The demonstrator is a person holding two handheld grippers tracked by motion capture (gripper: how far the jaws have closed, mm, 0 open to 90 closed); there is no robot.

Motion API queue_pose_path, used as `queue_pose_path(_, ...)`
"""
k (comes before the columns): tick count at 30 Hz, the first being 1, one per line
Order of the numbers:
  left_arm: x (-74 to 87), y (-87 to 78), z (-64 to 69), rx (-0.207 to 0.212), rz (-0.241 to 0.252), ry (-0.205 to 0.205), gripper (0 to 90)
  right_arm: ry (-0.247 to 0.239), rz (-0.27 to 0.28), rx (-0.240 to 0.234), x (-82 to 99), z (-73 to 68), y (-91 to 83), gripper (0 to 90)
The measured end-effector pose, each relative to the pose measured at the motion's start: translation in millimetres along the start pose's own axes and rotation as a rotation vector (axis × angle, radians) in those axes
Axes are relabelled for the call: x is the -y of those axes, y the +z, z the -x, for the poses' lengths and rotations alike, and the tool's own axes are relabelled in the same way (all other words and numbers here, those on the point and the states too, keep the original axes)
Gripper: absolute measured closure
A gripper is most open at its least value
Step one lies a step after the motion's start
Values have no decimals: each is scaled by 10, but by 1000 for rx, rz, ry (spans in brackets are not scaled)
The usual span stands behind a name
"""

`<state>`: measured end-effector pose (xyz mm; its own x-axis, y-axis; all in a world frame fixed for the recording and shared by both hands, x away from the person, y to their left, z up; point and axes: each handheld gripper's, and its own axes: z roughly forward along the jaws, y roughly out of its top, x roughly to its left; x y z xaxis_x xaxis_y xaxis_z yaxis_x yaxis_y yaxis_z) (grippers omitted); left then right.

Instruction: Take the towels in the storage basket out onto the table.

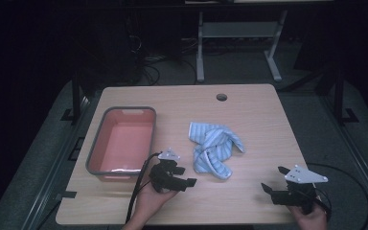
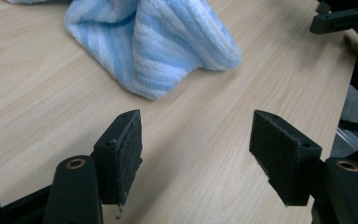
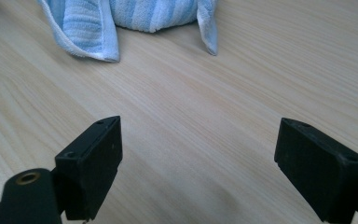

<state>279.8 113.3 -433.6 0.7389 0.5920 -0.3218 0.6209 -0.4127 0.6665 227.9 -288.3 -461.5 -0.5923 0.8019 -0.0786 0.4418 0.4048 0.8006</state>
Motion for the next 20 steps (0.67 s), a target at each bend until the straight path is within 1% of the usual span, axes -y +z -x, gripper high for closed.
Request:
queue_pose_path(3,51,-5,6,-6,3,4,337,-2,-4,-2,-4,-11,0,145)
queue_pose_path(5,88,-2,12,-1,2,-2,337,-4,-3,-3,-3,-12,-6,144)
queue_pose_path(6,105,-3,15,-2,2,4,337,-3,-2,-4,-2,-13,-9,145)
queue_pose_path(7,128,-3,25,3,3,-3,336,-2,-1,-3,-1,-15,-11,144)
queue_pose_path(9,156,1,35,30,-2,-13,332,1,0,-3,0,-21,-19,145)
queue_pose_path(11,198,1,71,28,1,-7,333,0,3,-1,-3,-31,-30,144)
queue_pose_path(14,269,-4,98,45,10,-9,332,2,6,-1,-2,-54,-48,144)
queue_pose_path(17,318,-20,129,47,9,9,323,4,6,2,5,-70,-66,144)
queue_pose_path(18,331,-28,147,47,5,21,322,5,9,3,12,-76,-75,144)
queue_pose_path(19,340,-40,164,40,-5,43,325,5,14,6,20,-80,-84,144)
queue_pose_path(20,344,-50,187,35,-3,53,325,1,16,6,27,-82,-88,144)
